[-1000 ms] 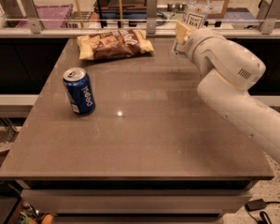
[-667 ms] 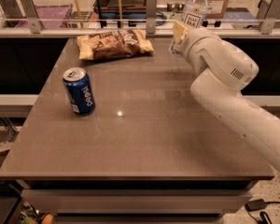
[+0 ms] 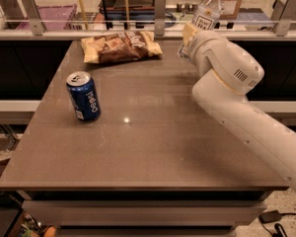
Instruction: Pick blue plastic bottle
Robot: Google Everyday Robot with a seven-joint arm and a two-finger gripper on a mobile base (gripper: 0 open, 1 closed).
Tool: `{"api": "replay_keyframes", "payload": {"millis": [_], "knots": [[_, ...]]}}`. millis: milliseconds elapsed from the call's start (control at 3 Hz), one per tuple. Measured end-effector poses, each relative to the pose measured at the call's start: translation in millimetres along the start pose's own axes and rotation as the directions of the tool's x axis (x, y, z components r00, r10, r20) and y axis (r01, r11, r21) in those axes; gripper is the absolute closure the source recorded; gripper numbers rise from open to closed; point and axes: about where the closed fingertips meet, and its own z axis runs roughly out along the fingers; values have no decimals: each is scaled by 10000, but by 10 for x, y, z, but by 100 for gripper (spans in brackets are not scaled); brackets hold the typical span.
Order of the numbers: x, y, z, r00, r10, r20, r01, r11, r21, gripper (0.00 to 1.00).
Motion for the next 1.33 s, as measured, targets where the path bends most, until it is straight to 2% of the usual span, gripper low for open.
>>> {"api": "replay_keyframes", "payload": {"millis": [333, 667, 1333], "knots": [[82, -32, 5, 9989, 361, -309, -340, 9972, 660, 100], [82, -32, 5, 9989, 360, -309, -339, 9972, 660, 100], [74, -40, -34, 9964, -735, -419, 762, 9949, 664, 100]]}}
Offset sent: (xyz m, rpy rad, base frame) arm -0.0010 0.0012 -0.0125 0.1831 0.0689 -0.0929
